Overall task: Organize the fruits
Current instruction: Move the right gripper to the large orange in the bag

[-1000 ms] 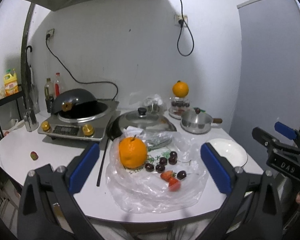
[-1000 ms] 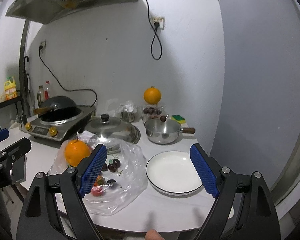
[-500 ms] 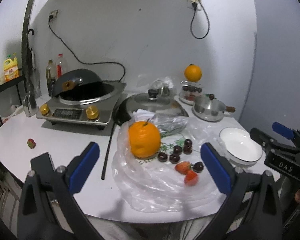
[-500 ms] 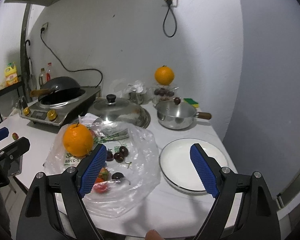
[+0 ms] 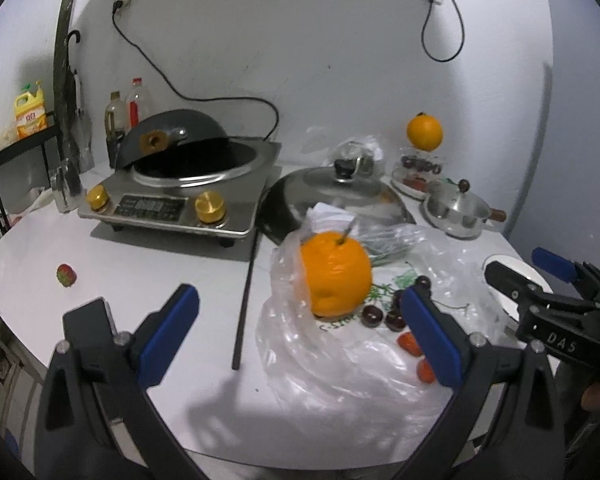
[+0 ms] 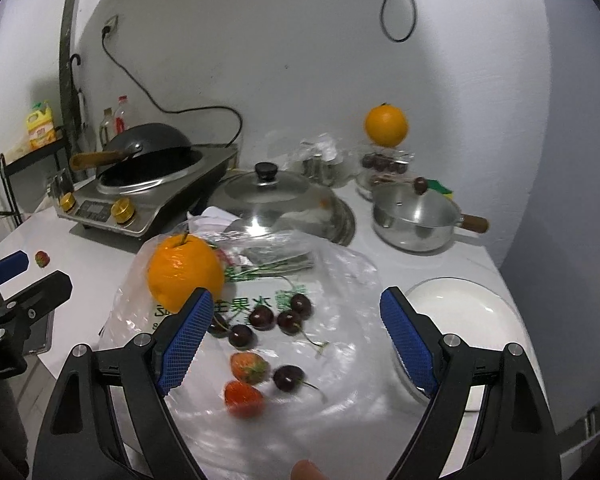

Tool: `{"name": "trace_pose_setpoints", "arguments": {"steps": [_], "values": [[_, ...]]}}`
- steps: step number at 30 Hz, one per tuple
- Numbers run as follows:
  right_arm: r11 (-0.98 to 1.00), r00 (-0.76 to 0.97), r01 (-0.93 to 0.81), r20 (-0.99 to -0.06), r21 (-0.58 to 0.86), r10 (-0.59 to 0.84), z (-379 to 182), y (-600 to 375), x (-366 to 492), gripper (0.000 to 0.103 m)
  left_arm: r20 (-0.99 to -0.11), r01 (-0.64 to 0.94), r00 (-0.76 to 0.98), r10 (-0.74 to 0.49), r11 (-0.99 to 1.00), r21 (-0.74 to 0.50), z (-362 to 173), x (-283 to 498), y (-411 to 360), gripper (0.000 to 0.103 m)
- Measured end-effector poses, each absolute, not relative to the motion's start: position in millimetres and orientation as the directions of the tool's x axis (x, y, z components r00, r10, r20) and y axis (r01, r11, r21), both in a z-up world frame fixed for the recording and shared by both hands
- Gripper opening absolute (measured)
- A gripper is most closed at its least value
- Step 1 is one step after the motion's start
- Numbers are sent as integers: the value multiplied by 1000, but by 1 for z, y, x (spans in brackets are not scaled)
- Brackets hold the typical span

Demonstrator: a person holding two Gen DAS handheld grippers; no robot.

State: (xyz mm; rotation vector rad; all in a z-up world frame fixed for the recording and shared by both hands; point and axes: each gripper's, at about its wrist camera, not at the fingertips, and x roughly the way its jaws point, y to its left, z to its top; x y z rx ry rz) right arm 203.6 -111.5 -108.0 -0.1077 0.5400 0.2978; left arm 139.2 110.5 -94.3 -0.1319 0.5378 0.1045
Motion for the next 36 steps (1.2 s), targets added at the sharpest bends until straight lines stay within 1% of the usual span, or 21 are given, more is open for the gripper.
{"name": "trace_pose_setpoints", "arguments": {"steps": [10, 21, 36], "values": [[935, 772, -354, -567, -11, 286, -124, -83, 241, 88, -548, -163, 832, 80, 981, -105, -109, 165, 137, 102], [908, 726, -419, -603, -7, 330, -138, -46, 265, 88, -585, -198, 806, 92, 973, -119, -128, 186, 164, 102], [866, 660, -500, -639, 16, 394, -152, 6, 292, 88, -613, -232, 785, 91, 960, -155, -148, 201, 197, 102]]}}
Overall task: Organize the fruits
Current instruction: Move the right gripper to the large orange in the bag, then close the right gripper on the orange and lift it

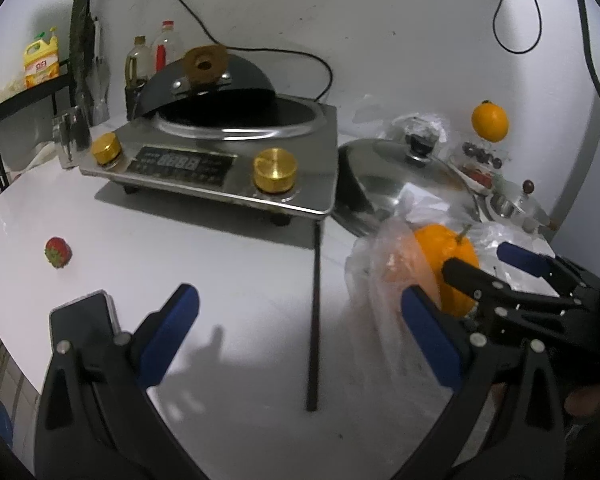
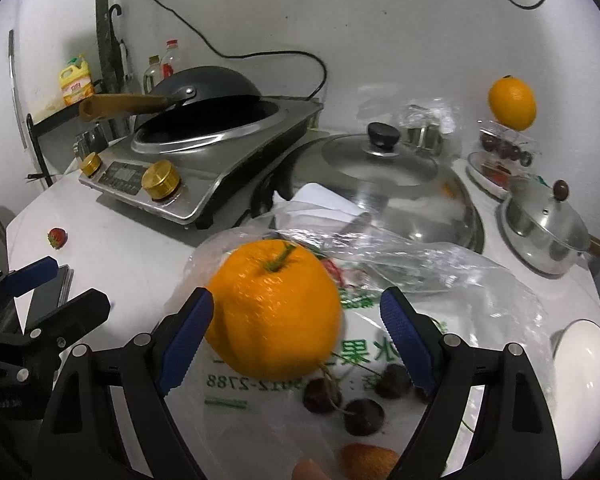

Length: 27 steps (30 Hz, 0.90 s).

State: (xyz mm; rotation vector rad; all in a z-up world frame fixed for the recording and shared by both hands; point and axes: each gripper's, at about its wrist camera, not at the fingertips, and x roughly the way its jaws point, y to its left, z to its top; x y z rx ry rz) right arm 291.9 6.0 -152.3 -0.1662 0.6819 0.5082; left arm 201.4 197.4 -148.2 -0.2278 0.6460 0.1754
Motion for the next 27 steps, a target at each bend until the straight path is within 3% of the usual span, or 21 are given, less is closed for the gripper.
{"name": "trace_pose_setpoints", "arguments": {"steps": [27], "values": [[855, 617, -518, -688, 12, 383, -175, 39, 320, 91, -642, -269, 760, 102, 948, -168, -166, 210, 220, 102]]}}
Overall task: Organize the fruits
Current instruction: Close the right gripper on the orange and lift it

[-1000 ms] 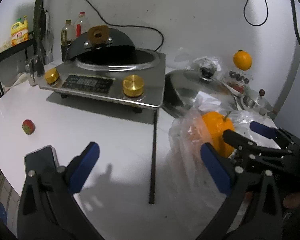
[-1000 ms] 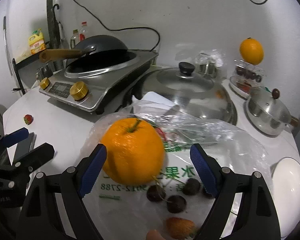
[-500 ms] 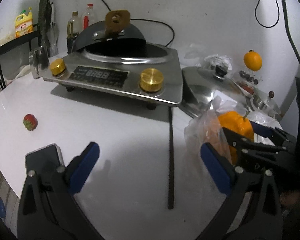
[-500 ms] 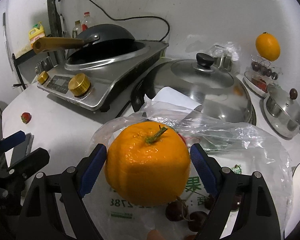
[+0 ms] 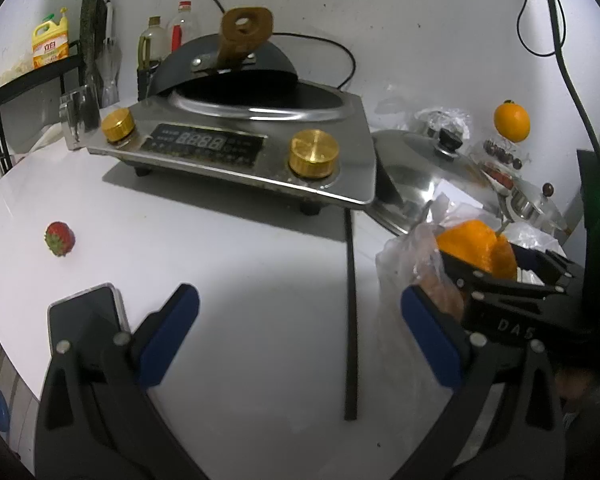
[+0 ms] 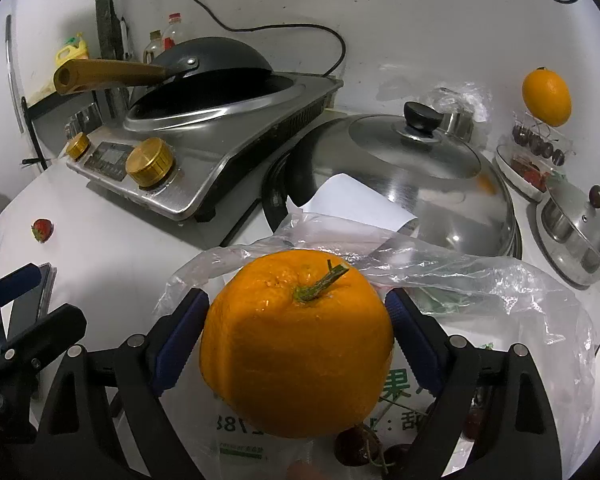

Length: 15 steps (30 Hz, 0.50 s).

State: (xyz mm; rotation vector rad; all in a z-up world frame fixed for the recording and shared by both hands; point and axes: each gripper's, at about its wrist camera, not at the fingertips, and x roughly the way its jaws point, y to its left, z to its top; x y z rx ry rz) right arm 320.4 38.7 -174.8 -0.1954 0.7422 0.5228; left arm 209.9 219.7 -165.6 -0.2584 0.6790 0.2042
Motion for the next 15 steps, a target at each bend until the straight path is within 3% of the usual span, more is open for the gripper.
{"name": "trace_pose_setpoints", "arguments": {"steps": [15], "values": [[850, 608, -523, -671, 66, 425, -167, 23, 307, 87, -631, -276, 766, 121, 949, -154, -154, 198, 213, 102]]}}
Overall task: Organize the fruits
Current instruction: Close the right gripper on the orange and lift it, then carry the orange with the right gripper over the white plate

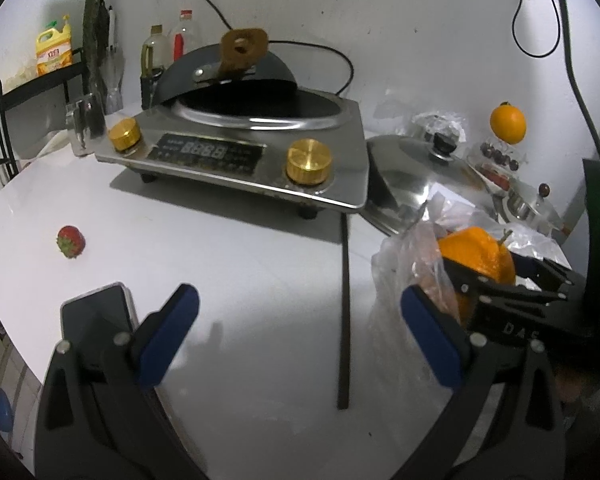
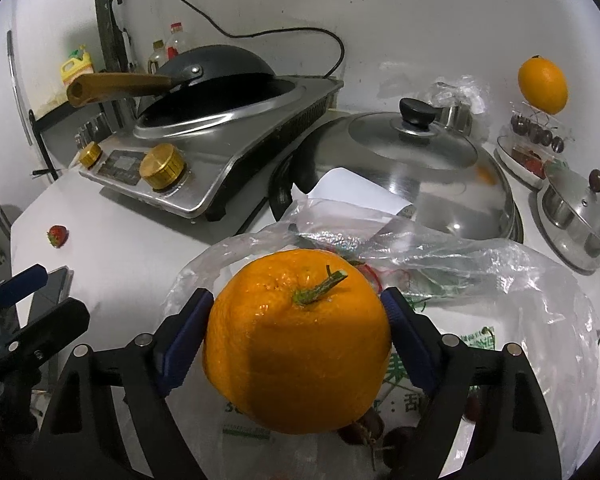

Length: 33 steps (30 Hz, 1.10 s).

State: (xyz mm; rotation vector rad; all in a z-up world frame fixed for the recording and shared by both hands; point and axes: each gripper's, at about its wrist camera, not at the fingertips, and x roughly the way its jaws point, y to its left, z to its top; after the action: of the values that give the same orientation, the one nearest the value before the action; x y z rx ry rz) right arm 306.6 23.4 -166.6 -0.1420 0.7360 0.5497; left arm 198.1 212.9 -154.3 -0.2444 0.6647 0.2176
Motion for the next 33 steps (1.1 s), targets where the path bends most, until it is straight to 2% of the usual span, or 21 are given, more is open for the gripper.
{"name": "trace_pose_setpoints", "arguments": {"steps": [12, 33], "values": [[858, 663, -507, -598, 84, 450, -129, -4, 286, 87, -601, -263, 787, 137, 956, -127, -131, 183, 191, 102], [882, 727, -462, -531, 89, 434, -93, -57, 246, 87, -545, -221, 829, 126, 969, -113, -95, 155, 144, 102]]}}
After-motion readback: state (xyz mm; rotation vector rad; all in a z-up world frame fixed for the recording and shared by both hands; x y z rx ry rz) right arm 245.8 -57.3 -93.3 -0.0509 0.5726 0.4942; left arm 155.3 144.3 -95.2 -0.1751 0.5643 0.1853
